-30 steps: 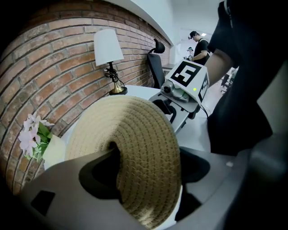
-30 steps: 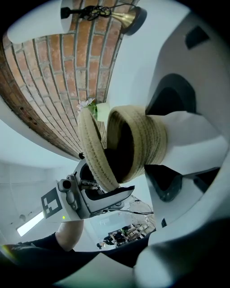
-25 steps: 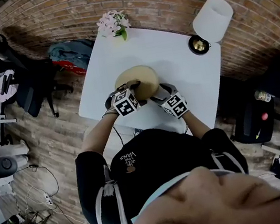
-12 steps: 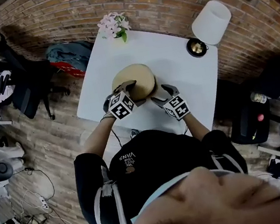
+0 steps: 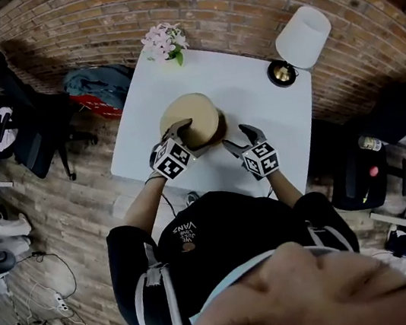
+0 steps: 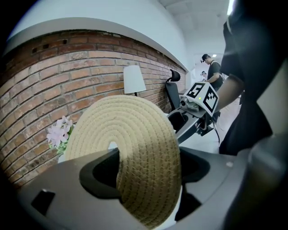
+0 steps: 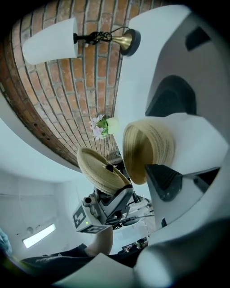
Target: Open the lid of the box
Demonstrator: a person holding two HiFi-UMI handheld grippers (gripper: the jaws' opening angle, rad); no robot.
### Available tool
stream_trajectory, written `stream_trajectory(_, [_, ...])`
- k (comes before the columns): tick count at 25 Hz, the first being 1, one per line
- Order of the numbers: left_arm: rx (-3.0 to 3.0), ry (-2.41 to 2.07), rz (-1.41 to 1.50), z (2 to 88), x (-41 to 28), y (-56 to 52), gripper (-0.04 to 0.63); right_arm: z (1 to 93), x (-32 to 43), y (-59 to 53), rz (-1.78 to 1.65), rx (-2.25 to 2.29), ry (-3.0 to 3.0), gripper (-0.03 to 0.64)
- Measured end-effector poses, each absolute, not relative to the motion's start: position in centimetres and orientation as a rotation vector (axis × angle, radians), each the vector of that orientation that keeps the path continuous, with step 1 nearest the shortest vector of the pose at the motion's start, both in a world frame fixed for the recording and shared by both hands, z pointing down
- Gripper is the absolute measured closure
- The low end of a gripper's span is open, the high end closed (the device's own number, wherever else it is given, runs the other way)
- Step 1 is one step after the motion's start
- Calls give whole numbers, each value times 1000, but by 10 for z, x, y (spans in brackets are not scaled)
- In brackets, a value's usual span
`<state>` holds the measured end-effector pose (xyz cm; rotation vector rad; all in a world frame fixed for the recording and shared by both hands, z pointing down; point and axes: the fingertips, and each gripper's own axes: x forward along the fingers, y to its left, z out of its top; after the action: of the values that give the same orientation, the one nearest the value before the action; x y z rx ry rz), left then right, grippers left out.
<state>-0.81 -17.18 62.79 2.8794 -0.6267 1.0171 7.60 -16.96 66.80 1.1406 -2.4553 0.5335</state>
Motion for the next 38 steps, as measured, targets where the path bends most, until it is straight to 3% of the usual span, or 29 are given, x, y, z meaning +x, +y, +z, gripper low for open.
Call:
stream_trajectory(18, [2876,-868,752,601,-54,-168,222,619,70,-179,523,1356,-2526,328])
stream_trajectory(21, [2856,-898,725,603,-66,-166,222,615,67,-178,508,1391,-2524,412])
stream_trajectory(28, [2799,-984,626,601,-90,-161,222,612,62,-175,493,1443,-2502,511])
stream_trajectory(38, [2751,-1054,520,601,-121,-149,222,615,49,-166,505,1488,-2464,566])
